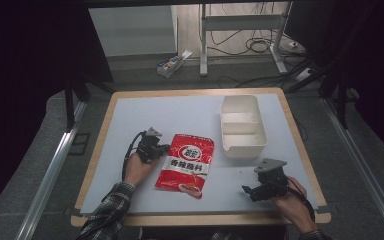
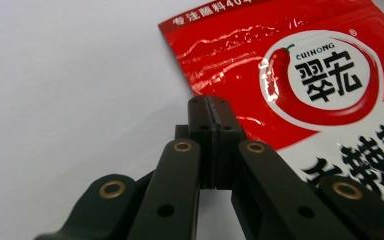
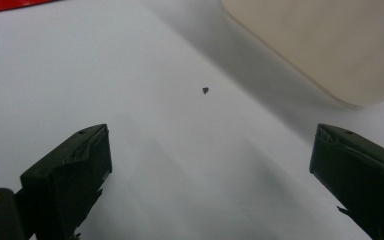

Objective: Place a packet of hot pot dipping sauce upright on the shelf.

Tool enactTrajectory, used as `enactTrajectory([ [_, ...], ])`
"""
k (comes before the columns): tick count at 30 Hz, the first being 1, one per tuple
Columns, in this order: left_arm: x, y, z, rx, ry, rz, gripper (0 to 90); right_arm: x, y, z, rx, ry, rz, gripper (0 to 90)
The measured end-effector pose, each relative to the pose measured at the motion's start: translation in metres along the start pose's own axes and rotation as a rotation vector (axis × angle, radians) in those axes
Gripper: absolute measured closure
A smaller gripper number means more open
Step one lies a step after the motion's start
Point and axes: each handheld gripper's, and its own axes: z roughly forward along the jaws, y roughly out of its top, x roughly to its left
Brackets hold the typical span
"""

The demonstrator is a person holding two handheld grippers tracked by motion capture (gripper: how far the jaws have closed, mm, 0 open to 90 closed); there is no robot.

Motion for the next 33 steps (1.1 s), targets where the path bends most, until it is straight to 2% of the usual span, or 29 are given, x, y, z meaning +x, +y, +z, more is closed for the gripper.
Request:
enactTrajectory([
  [9, -0.008, 0.001, 0.001, 0.012, -0.054, 0.016, 90.0, 0.000, 0.000, 0.000, -0.001, -0.001, -0.004, 3.0],
  [10, -0.007, 0.001, 0.002, 0.028, -0.165, 0.002, 90.0, 0.000, 0.000, 0.000, -0.001, -0.001, -0.004, 3.0],
  [11, -0.010, 0.000, 0.004, 0.025, -0.197, -0.004, 90.0, 0.000, 0.000, 0.000, -0.002, -0.001, -0.004, 3.0],
  [12, -0.018, 0.001, 0.005, 0.028, -0.188, 0.022, 90.0, 0.000, 0.000, -0.001, -0.002, -0.001, -0.005, 3.0],
  [14, -0.035, 0.006, 0.004, 0.058, -0.126, 0.122, 90.0, 0.000, 0.000, -0.001, -0.002, -0.002, -0.005, 3.0],
  [17, -0.042, 0.007, 0.003, 0.067, -0.109, 0.160, 90.0, 0.000, 0.000, -0.002, -0.004, -0.005, -0.006, 3.0],
  [19, -0.037, 0.005, 0.000, 0.054, -0.088, 0.132, 90.0, 0.000, 0.000, -0.003, -0.007, -0.007, -0.008, 3.0],
  [21, -0.026, 0.002, -0.005, 0.047, -0.067, 0.096, 90.0, 0.000, 0.000, -0.003, -0.007, -0.007, -0.008, 3.0],
  [22, -0.022, -0.001, -0.009, 0.041, -0.062, 0.065, 90.0, 0.000, 0.000, -0.003, -0.008, -0.007, -0.008, 3.0],
  [24, -0.015, -0.007, -0.014, 0.039, -0.050, 0.041, 90.0, 0.001, 0.000, -0.003, -0.008, -0.006, -0.007, 3.0],
  [26, -0.011, -0.012, -0.018, 0.051, -0.027, 0.034, 90.0, 0.001, 0.000, -0.003, -0.008, -0.005, -0.008, 3.0],
  [30, -0.012, -0.018, -0.021, 0.058, -0.080, 0.006, 90.0, 0.001, 0.000, -0.003, -0.004, -0.004, -0.011, 3.0],
  [33, -0.014, -0.018, -0.020, 0.051, -0.074, 0.002, 90.0, 0.002, 0.000, -0.003, -0.004, -0.003, -0.011, 3.0],
])
